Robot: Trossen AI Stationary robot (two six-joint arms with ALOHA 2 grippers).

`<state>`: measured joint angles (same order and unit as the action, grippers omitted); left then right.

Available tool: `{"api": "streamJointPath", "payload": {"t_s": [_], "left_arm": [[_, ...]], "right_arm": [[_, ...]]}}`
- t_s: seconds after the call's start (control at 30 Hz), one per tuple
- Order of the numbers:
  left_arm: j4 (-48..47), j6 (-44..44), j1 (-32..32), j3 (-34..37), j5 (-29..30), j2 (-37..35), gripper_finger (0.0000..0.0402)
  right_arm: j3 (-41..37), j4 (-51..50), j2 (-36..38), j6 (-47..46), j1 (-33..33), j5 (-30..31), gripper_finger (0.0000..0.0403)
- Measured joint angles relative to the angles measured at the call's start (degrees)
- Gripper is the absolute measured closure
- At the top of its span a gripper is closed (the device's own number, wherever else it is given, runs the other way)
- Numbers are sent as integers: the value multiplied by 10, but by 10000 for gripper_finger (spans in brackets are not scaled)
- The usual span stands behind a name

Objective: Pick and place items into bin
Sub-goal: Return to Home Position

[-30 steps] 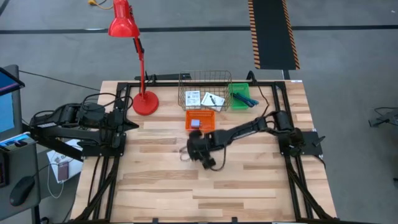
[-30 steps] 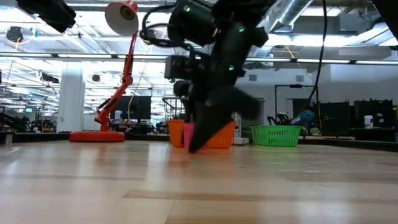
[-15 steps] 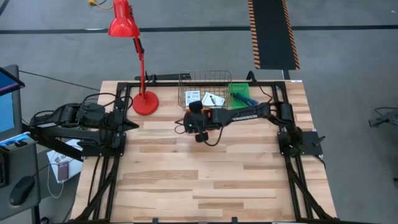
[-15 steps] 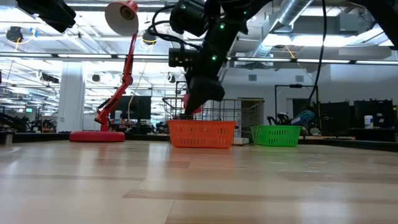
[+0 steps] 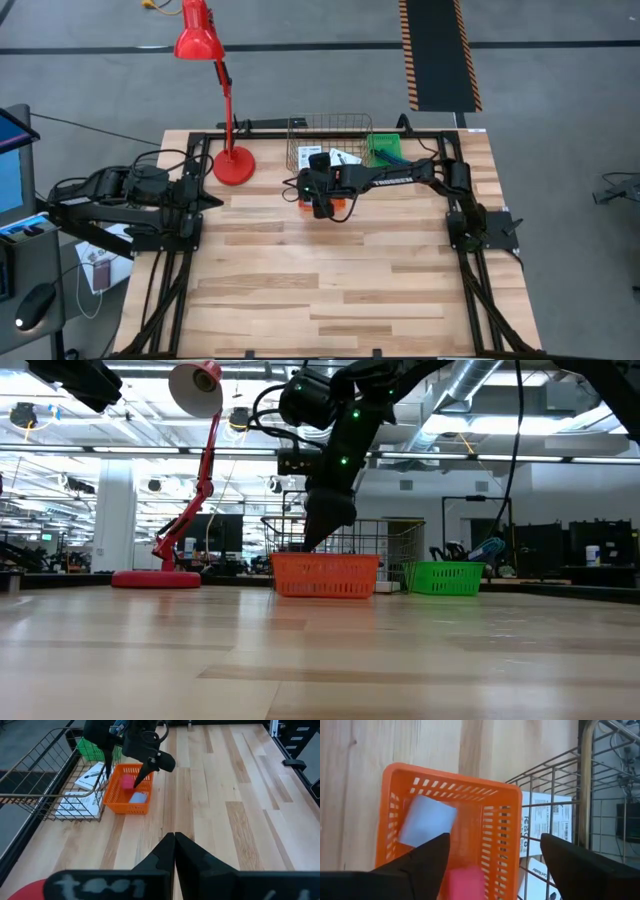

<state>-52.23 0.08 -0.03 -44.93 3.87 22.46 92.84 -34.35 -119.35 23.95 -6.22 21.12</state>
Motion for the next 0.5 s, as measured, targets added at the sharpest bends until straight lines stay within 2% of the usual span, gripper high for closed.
{"api": "streamJointPath", "payload": {"t_s": [0.27,0.5], "left_arm": [[0,-1,0,0,0,0,401],[0,-1,0,0,0,0,401]], "right_arm": [[0,-51,0,-38,12,1,87],[1,-265,0,-161,62,-2,86]]}}
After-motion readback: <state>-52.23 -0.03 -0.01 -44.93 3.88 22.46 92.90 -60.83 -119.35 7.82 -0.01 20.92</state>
